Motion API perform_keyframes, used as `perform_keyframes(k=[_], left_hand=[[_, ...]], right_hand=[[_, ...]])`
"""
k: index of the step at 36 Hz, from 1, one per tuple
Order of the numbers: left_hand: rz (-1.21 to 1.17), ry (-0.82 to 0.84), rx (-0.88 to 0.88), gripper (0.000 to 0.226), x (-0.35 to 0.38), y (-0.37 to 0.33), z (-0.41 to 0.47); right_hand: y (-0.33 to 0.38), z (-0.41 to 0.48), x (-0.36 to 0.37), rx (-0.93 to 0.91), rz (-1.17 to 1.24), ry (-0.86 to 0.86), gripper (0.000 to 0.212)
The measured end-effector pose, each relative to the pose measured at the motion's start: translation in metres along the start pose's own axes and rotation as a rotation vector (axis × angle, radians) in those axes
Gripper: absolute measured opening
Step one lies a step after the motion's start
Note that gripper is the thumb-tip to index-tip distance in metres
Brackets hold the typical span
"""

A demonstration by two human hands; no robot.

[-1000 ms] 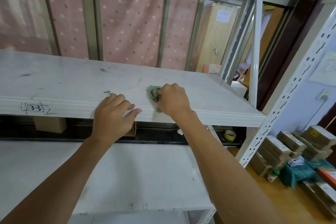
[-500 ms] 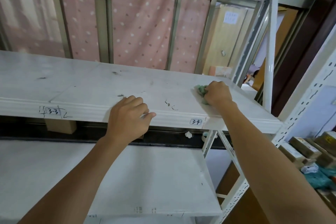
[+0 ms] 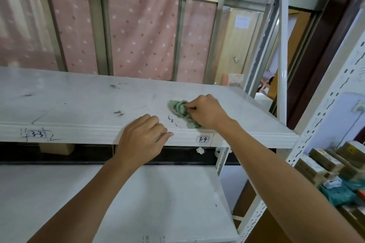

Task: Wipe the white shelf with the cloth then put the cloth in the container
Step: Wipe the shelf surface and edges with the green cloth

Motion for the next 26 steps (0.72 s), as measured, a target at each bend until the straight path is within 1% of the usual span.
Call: perform_keyframes(k=[2, 5, 8, 11, 14, 16, 19, 21, 26], left_hand=[[-0.016, 0.02, -0.031, 0.031, 0.0, 0.002, 0.003], [-0.047, 0.062, -0.074, 0.035, -0.001, 0.005, 0.009], [-0.077, 0.086, -0.095, 0.034, -0.001, 0.007, 0.013], [-0.095, 0.079, -0.117, 0.036, 0.0, 0.007, 0.012], [-0.136, 0.047, -0.105, 0.037, 0.002, 0.009, 0.012], [-0.153, 0.037, -0.091, 0.038, 0.002, 0.01, 0.013], [-0.154, 0.046, -0.088, 0.038, 0.003, 0.011, 0.013], [-0.141, 0.048, -0.09, 0.038, 0.004, 0.011, 0.012], [-0.116, 0.051, -0.073, 0.039, 0.003, 0.008, 0.011]], right_hand=[[-0.024, 0.007, 0.002, 0.079, -0.094, -0.002, 0.035], [-0.065, 0.027, 0.005, 0.262, -0.184, -0.006, 0.032], [-0.087, 0.049, 0.007, 0.37, -0.167, 0.016, 0.023], [-0.092, 0.076, 0.013, 0.421, -0.141, 0.011, 0.027], [-0.089, 0.108, 0.032, 0.386, -0.163, 0.048, 0.031], [-0.075, 0.122, 0.039, 0.307, -0.225, 0.095, 0.031], [-0.045, 0.13, 0.037, 0.14, -0.235, 0.104, 0.035], [-0.028, 0.13, 0.037, 0.021, -0.167, 0.109, 0.036], [-0.003, 0.101, 0.036, -0.232, 0.178, 0.118, 0.029]])
Point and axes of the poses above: each hand's wrist, its own z-axis towards the middle knuckle, its own x-axis out of the palm, y = z × x, the point moved 2 cm from there along z, towards the middle knuckle, and after that the axes turned 3 degrees about z, right-handed, at the moved point
